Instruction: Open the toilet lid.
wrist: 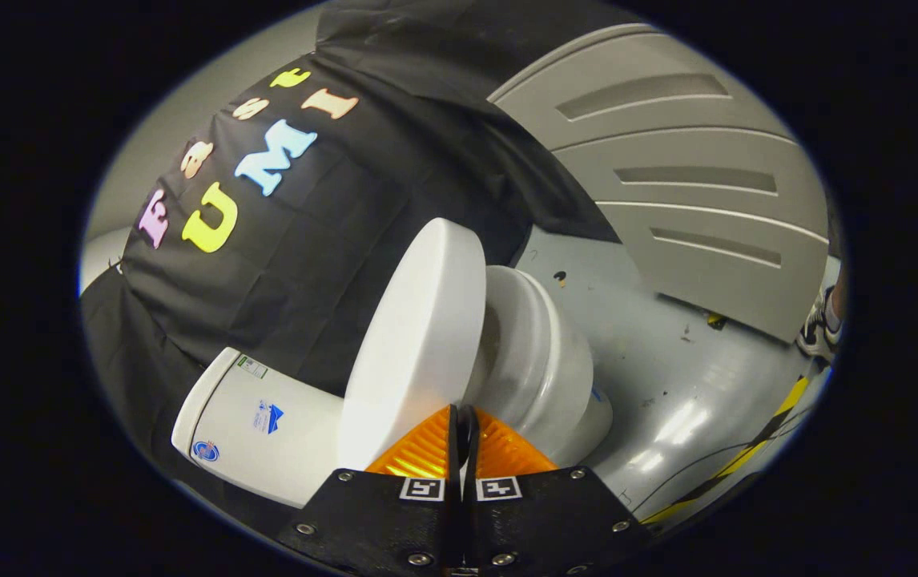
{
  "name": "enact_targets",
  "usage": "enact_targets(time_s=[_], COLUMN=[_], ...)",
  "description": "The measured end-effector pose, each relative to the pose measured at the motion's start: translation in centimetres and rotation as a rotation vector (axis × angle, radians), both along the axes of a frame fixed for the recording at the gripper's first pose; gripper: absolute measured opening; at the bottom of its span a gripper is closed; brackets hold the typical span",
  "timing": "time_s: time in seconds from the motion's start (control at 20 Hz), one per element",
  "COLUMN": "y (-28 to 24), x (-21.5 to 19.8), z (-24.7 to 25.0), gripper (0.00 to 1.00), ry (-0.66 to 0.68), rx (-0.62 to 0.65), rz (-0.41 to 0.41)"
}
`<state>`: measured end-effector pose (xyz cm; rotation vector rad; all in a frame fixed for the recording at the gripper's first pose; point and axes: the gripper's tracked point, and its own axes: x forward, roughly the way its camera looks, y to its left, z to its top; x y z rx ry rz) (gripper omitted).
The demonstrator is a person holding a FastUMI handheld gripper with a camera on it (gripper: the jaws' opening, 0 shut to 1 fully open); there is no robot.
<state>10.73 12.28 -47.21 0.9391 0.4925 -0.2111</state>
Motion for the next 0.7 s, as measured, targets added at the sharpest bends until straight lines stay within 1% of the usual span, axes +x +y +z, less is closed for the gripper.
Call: enact_targets(time_s=[0.2,0.25,0.45,0.7], y=[0.5,0.7,1.4,3.0], x=[-0.1,-0.1,0.2,1.0], z=[1.6,2.1,4.6,8.9], gripper=[0.00,0.00,0.00,0.00], ry=[-0.011,-0.006,-0.018,-0.030], rx=[-0.173,-0.194,-0.199,-0.313], rz=[0.071,0.080,0.068,0.135])
